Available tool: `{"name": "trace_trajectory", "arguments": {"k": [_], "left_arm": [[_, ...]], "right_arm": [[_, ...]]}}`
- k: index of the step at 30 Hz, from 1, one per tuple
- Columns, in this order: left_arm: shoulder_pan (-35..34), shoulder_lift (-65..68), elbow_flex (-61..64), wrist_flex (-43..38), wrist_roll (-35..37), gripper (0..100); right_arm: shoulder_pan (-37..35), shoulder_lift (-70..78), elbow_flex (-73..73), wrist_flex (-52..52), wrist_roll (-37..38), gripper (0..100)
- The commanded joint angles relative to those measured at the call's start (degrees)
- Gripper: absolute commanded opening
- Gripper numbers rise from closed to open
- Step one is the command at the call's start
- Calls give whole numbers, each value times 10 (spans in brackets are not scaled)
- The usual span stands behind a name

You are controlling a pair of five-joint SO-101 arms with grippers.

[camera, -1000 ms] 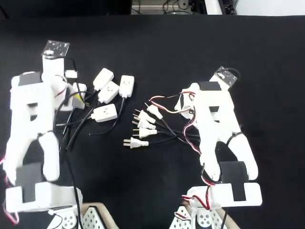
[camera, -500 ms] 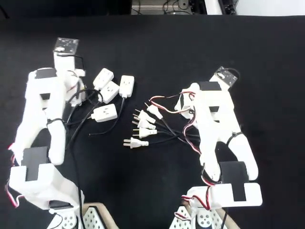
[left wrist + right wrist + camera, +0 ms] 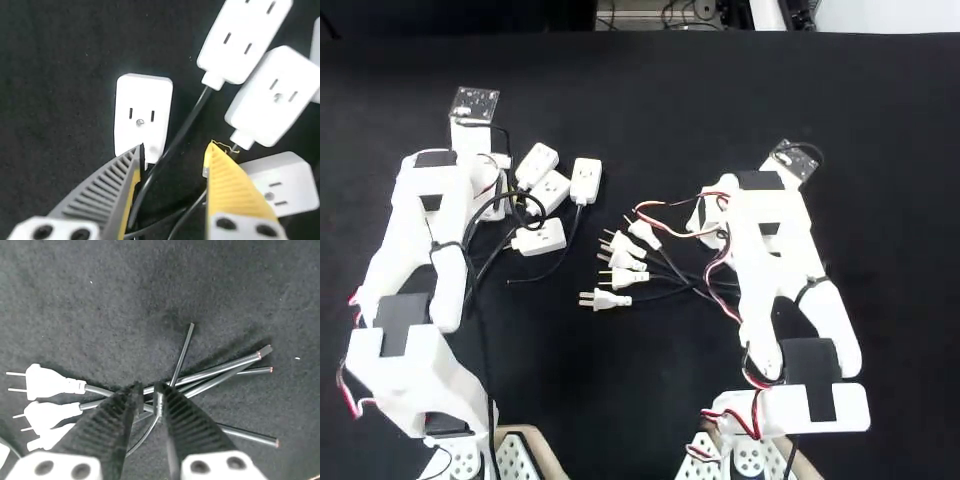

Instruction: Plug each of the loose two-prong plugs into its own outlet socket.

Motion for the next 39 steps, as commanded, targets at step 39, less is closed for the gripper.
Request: {"name": "trace_trajectory", "arguments": {"k": [39], "left_arm": [[-58,20,-189,131,-18,116]], "right_arm": [[8,-2,-7,-5,-3,54]]}}
